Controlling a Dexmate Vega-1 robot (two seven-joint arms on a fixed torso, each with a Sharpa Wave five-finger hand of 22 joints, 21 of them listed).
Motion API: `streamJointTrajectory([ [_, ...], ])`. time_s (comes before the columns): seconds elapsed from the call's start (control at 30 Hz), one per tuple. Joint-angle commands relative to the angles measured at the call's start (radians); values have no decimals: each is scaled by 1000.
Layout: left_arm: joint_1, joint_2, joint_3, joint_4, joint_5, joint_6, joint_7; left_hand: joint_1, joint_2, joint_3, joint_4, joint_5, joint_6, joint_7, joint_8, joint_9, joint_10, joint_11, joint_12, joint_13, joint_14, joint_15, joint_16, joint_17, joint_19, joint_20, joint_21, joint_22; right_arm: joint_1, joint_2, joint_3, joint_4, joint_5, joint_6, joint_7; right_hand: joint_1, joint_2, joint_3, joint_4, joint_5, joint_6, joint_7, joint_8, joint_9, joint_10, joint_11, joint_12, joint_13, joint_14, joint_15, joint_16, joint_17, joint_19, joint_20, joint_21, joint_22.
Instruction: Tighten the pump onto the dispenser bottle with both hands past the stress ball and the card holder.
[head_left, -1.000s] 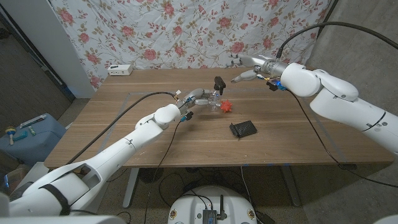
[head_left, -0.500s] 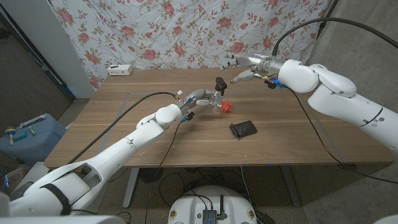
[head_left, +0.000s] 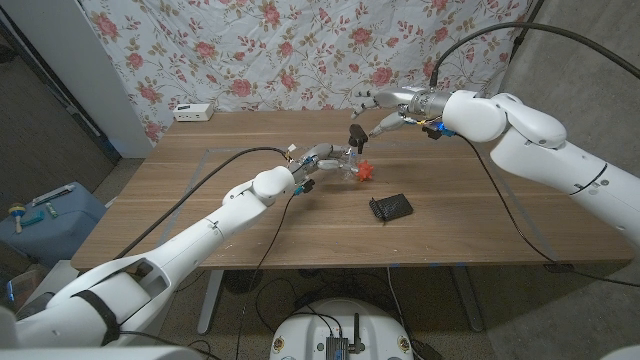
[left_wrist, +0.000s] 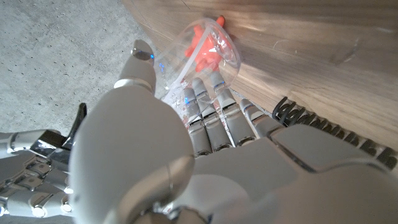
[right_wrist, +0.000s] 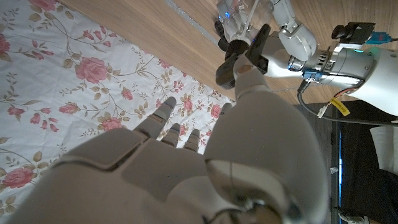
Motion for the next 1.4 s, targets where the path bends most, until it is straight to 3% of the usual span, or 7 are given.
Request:
streamJointTrajectory([
  [0.03,-26,-20,12,39,1,-10,-14,-39,73,64,52,1,76,-1,4,4,15,-3,2,2,10,-62,1,4,7,-112,-2,2,57,29,-35,31,-53,17,94,11,-1,7,4,-2,12,-2,5,5,-9,-1,4,3,-13,1,-1,3,-6,-3,-2,2],
  [0.4,-43,-30,20,67,6,-27,-23,-42,73,68,51,1,76,0,2,4,15,-5,0,5,9,-63,1,4,6,-112,-3,2,96,54,-63,60,-104,26,150,19,-4,2,11,-9,24,-2,3,4,-17,1,5,3,-17,4,1,3,-8,-1,-1,2],
  [0.87,-57,-39,31,86,18,-44,-34,-44,72,72,49,1,77,-1,0,5,19,-4,-2,8,8,-63,0,4,6,-113,-3,2,104,64,-62,66,-103,-2,195,16,-6,-5,21,-16,24,-2,-4,2,-24,9,5,3,-18,6,5,5,-6,-1,1,3],
  [1.4,-48,-30,35,59,31,-31,-31,-47,71,77,47,1,78,-4,-2,5,20,-7,-5,10,8,-62,0,4,6,-113,-3,2,137,69,-85,61,-112,-33,266,-1,-10,-19,33,-24,9,-1,-17,0,-32,24,7,4,-26,17,6,7,-10,7,1,3],
])
